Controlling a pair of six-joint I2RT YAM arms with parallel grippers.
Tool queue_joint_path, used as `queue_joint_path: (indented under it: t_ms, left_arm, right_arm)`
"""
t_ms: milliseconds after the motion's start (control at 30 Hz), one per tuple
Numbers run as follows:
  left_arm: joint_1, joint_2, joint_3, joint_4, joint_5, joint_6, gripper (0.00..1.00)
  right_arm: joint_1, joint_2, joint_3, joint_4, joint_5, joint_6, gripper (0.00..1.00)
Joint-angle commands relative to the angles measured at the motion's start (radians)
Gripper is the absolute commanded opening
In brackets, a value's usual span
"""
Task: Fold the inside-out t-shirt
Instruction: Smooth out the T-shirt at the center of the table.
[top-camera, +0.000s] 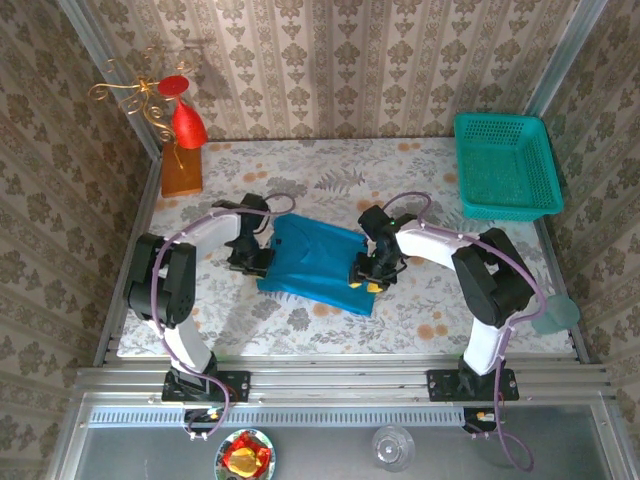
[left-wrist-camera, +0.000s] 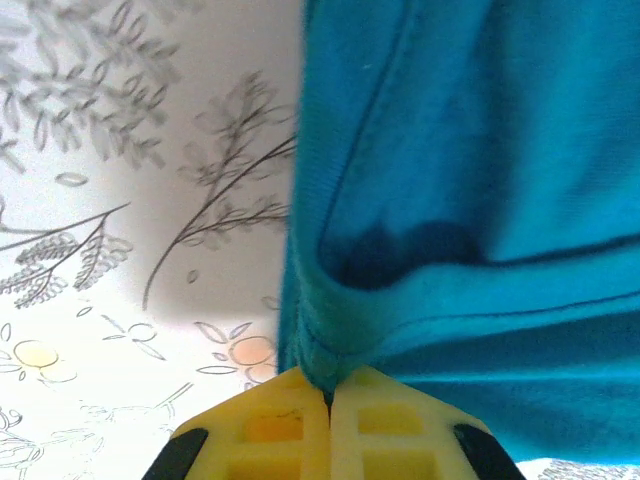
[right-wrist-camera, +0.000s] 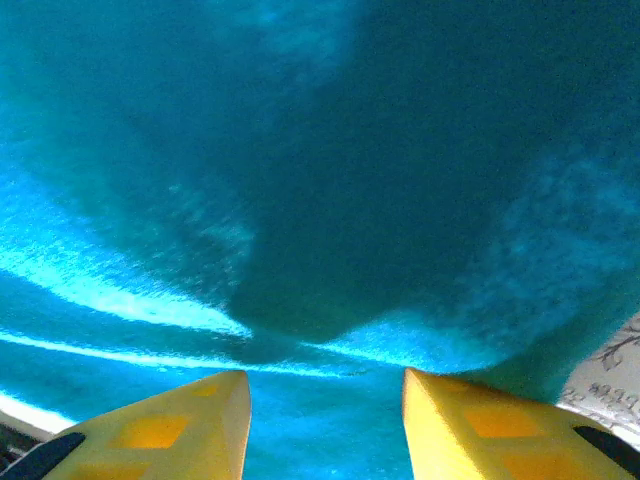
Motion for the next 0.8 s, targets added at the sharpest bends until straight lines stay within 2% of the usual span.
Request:
queue_joint_path:
  t_ms: [0,100,233,333,433,600,767]
  left_arm:
    - [0.029,0.022,-0.032,-0.005,-0.033,-0.050,0.03]
    - [0.031,0.036,-0.046,-0.008,-0.067,-0.062,0.03]
    - [0.040,0.018,-0.046,0.015,-0.079,-0.079,0.10]
    - [0.044,-0.025,-0.024,0.014,-0.076,-0.092,0.21]
    - [0.046,-0.099,-0.001,0.005,-0.087,-0.104,0.27]
    - [0.037,-0.208,-0.019,0.003,0.004,-0.158,0.34]
    - [-0.026,-0.295,-0.122,0.056,0.082,-0.271,0.37]
  right_arm:
    - [-0.008,0.036,-0.029,-0.020,0.077,0.004,0.45]
    - [-0.008,0.034,-0.037,-0.021,0.080,0.001,0.45]
    - [-0.008,0.010,-0.031,-0.009,0.044,-0.001,0.45]
    - [-0.010,-0.028,-0.002,-0.014,0.026,-0.003,0.45]
    - [-0.023,-0.058,0.038,-0.029,0.017,-0.014,0.45]
    - [-0.070,-0.043,0.127,-0.063,0.015,-0.071,0.45]
    - [-0.128,0.055,0.239,-0.087,-0.023,-0.151,0.45]
